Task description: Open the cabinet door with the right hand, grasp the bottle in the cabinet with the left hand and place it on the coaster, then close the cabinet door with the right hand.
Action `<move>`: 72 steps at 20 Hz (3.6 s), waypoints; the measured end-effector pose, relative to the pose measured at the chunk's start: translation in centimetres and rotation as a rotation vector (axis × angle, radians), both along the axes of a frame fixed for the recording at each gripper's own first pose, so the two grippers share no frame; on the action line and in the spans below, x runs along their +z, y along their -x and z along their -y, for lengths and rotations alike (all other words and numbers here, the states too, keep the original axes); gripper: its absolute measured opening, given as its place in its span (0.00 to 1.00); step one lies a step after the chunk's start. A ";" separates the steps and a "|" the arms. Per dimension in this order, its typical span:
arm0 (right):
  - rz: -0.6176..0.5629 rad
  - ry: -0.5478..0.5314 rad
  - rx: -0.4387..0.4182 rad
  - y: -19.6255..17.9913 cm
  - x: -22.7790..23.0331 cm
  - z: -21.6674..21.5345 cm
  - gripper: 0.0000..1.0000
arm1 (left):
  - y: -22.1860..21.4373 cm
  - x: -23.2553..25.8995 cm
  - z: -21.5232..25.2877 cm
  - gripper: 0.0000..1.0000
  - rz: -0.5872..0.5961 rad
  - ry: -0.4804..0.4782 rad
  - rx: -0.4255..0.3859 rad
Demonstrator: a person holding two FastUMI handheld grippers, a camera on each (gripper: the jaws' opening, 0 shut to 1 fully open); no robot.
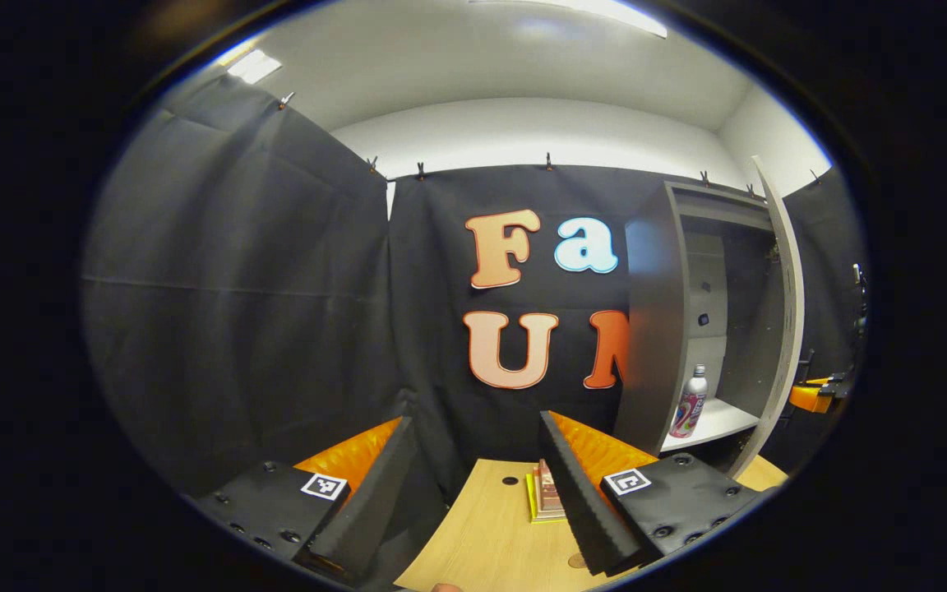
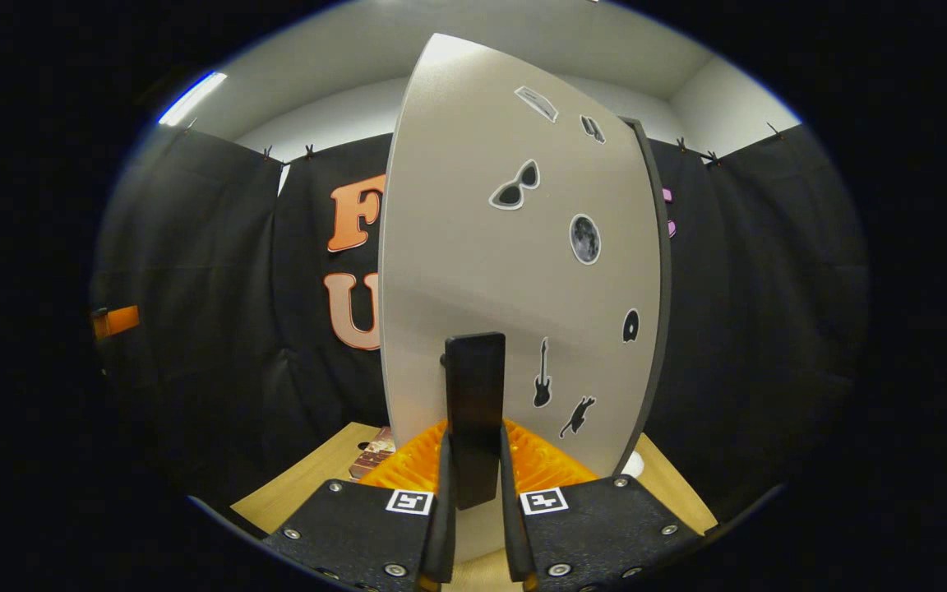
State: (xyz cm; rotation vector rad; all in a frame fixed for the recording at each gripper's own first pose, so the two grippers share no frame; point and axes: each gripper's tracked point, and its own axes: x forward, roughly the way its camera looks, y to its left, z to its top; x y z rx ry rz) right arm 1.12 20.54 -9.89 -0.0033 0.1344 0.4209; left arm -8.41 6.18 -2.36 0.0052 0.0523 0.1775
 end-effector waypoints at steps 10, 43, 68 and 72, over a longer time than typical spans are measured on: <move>0.004 0.018 -0.172 2.3 0.4 7.7 0.19 | -4.8 -1.6 6.5 0.96 -0.023 0.023 -0.144; -0.074 -0.062 -0.204 2.6 -0.4 28.7 0.04 | -17.5 -8.6 38.1 0.98 -0.060 0.035 -0.393; -0.111 -0.046 -0.322 1.7 -2.2 40.0 0.20 | -35.8 -18.7 45.0 0.99 -0.143 -0.021 -0.248; -0.127 -0.055 -0.344 1.4 -3.0 40.7 0.20 | -35.6 -19.7 45.0 0.93 -0.170 -0.012 -0.243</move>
